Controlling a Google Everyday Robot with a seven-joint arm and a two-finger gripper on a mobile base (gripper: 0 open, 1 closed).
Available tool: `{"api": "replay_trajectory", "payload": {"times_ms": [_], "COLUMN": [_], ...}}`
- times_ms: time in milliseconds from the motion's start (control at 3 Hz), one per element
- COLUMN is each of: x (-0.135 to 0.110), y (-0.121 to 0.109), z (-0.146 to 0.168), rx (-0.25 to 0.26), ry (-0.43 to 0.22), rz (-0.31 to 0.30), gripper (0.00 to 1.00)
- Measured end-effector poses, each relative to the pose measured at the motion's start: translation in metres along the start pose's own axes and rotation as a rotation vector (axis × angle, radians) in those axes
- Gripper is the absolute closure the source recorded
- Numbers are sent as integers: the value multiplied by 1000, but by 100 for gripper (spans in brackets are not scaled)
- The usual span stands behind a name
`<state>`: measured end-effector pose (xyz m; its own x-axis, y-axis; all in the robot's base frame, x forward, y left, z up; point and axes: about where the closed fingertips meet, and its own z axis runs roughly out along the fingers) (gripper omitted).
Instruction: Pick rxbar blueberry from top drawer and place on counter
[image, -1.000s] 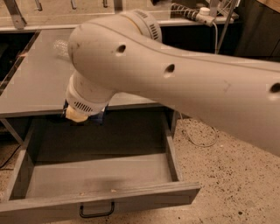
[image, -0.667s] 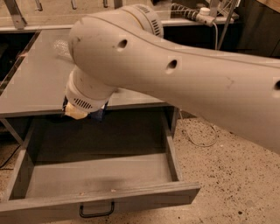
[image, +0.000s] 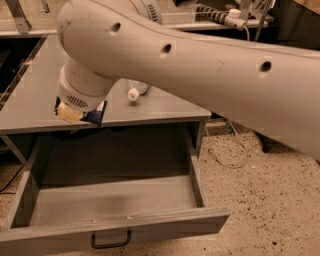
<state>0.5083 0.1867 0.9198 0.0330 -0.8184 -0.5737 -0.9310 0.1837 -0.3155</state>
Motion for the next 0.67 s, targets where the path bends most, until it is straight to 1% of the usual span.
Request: {"api": "replay_trajectory", "payload": {"times_ms": [333, 667], "x": [-38, -67], "y": [-13, -24], "z": [22, 47], "rx": [-59, -116], "ry": [-35, -43], "rz": [-59, -117], "gripper": [100, 100]}}
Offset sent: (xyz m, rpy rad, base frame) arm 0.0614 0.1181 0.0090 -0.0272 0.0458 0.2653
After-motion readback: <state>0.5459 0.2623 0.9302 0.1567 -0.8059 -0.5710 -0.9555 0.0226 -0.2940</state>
